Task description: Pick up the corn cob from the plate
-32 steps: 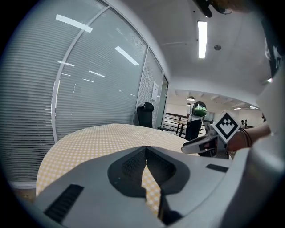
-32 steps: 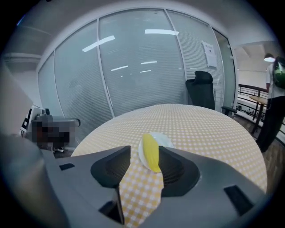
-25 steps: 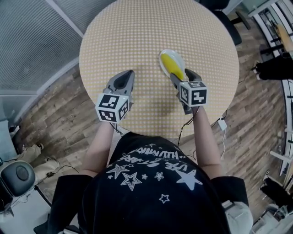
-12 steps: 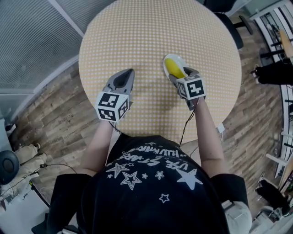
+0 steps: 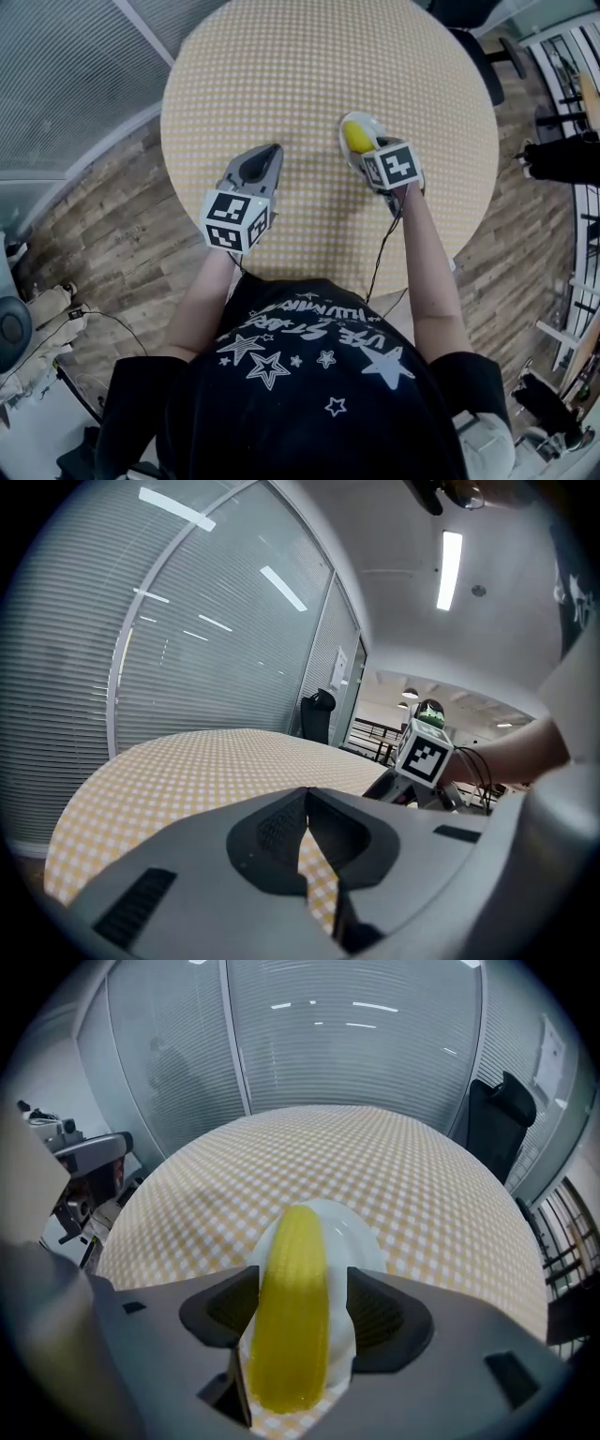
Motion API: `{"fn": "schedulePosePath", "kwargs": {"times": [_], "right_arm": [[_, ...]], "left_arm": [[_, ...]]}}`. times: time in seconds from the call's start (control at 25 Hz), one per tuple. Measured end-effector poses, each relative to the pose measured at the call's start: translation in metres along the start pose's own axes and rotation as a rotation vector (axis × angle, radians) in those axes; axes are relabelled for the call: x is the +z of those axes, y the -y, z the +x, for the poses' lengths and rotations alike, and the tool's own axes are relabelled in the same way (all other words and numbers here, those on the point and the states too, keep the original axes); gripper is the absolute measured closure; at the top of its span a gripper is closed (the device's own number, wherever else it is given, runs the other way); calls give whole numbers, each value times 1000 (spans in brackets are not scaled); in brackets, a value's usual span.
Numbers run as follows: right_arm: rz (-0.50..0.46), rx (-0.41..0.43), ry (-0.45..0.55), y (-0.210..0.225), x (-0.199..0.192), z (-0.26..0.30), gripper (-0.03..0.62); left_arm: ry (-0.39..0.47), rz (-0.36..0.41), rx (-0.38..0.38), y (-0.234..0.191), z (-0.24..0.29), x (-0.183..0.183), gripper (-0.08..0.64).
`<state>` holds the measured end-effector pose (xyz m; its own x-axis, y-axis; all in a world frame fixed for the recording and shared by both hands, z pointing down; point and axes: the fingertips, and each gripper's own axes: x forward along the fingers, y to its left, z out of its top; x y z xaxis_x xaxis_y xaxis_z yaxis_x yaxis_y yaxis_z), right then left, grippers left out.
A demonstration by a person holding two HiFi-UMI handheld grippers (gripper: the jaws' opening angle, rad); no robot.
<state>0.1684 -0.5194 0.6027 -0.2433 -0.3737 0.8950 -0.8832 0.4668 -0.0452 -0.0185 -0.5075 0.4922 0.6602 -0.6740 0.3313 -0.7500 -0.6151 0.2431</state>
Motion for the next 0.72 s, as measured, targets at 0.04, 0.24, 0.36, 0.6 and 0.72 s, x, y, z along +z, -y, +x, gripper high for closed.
{"fn": "schedulePosePath", "kwargs": {"times": [0.04, 0.24, 0.36, 0.6, 0.72], "right_arm": [[-1, 1, -13, 0, -1, 1, 304], [-13, 18, -63, 1, 1, 10, 304], [-23, 33, -90, 0, 2, 12, 304], [11, 84, -104, 0, 1, 14, 304], [24, 102, -99, 0, 0, 14, 305]], "left_arm": [[-2, -1, -2, 1, 0, -1, 552], [-8, -3, -3, -1, 3, -2, 552], [-10, -2, -8, 0, 4, -1, 552], [-18, -6, -18, -1, 7, -3, 552], [-24, -2, -24, 0, 7, -6, 552]]}}
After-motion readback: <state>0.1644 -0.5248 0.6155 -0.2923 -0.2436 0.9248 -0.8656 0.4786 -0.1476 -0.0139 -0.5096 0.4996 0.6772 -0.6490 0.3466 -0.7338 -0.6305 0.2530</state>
